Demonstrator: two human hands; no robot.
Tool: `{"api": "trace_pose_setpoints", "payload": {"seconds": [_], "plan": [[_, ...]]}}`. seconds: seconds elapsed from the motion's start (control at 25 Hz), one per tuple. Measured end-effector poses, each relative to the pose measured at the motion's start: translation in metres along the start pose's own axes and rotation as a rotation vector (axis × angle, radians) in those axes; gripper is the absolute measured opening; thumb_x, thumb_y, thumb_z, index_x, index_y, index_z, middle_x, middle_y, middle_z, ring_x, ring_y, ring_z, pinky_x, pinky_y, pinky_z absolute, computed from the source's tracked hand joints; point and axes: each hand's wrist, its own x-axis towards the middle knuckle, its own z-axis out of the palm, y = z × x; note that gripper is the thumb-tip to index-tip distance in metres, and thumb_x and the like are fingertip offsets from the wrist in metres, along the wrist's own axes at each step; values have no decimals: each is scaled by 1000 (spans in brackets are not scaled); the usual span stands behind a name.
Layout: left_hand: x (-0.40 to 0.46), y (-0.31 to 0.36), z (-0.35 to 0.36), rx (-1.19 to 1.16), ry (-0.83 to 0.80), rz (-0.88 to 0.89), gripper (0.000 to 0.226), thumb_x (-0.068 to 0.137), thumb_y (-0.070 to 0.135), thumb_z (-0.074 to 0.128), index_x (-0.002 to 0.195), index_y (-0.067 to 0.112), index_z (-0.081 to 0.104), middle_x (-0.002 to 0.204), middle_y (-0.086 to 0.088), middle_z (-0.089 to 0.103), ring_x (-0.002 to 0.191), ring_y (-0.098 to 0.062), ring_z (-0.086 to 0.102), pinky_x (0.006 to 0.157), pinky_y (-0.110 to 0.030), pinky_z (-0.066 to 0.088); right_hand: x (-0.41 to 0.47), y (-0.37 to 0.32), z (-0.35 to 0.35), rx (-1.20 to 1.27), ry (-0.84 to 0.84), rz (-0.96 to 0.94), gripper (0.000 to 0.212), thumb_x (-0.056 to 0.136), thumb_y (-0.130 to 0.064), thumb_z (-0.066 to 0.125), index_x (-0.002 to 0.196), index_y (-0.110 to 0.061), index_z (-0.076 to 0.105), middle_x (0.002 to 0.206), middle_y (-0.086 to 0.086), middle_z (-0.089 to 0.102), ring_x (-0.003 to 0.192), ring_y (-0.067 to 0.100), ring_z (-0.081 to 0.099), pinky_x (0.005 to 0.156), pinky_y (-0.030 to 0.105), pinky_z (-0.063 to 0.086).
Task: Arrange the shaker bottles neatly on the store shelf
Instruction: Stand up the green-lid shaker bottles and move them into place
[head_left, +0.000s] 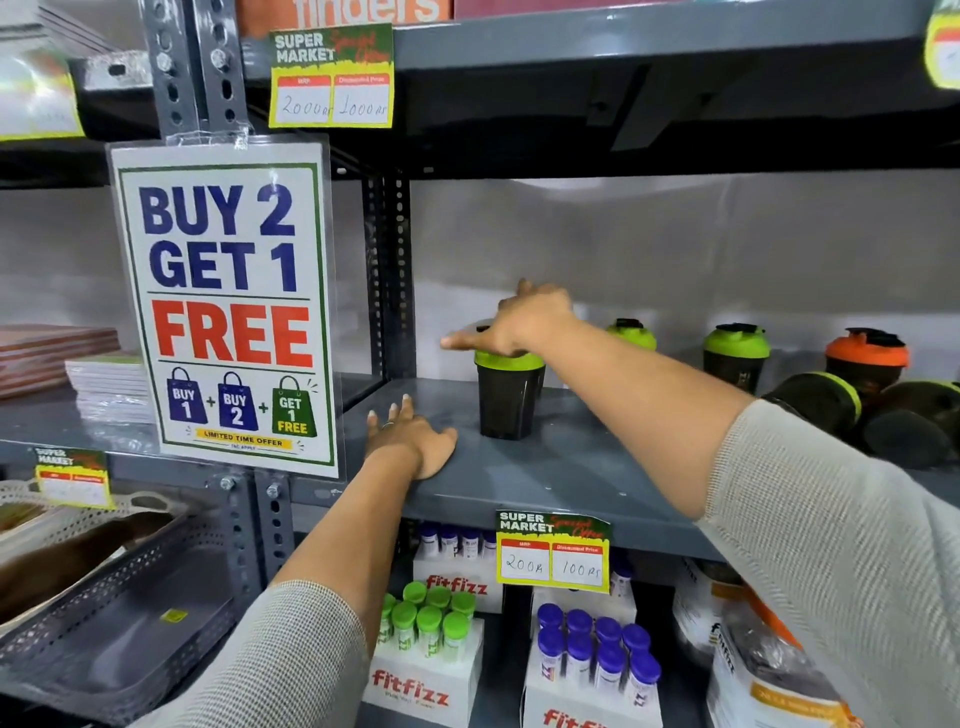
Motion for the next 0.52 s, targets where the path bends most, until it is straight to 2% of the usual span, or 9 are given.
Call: {"api": "trace_pose_setpoints", "payload": {"seconds": [0.08,0.2,0.28,0.36,0.44,0.48,0.52], "plan": [[0,0,0,2,3,3,71,95,52,19,154,12,20,164,-7,-5,151,-25,-4,119,-46,-9,11,-14,11,-152,-6,-42,124,51,-104,17,141,-25,50,139,4,54,123,26,55,78,34,47],[1,0,-1,4,3,-1,72,95,52,19,154,11,21,164,-7,-4,151,-26,-3,120,-47,-7,16,-13,16,-196,51,-57,98,64,-88,52,137,-22,52,129,2,60,116,24,60,86,31,51],[2,0,0,-4,-11,-7,72,95,52,18,154,11,21,164,-7,-5,151,-26,-3,120,-47,-5,14,-2,11,-128,37,-51,84,70,-72,65,135,-20,53,134,3,57,114,27,59,85,32,49],[2,0,0,-14,-16,-13,72,95,52,18,154,10,20,164,-6,-5,151,-26,-2,120,-47,-4,17,10,4,-4,-57,-62,82,70,-57,77,137,-18,50,139,3,52,106,31,61,78,36,54],[4,0,0,-23,-6,-10,73,94,52,19,154,10,20,164,-6,-5,151,-26,-2,120,-47,-3,24,24,0,201,-152,-97,83,69,-37,86,138,-15,46,145,6,44,105,36,64,79,43,60],[4,0,1,-28,0,-7,73,94,52,19,154,10,21,164,-6,-5,151,-26,-2,120,-47,-3,27,31,1,305,-170,-121,78,69,-27,88,134,-15,47,143,9,44,102,38,66,75,44,61],[5,0,1,-35,6,-5,73,94,52,20,153,9,22,164,-7,-5,151,-26,-3,120,-47,-3,28,39,2,385,-158,-155,68,70,-19,88,127,-16,51,139,10,46,95,37,68,68,40,62]]}}
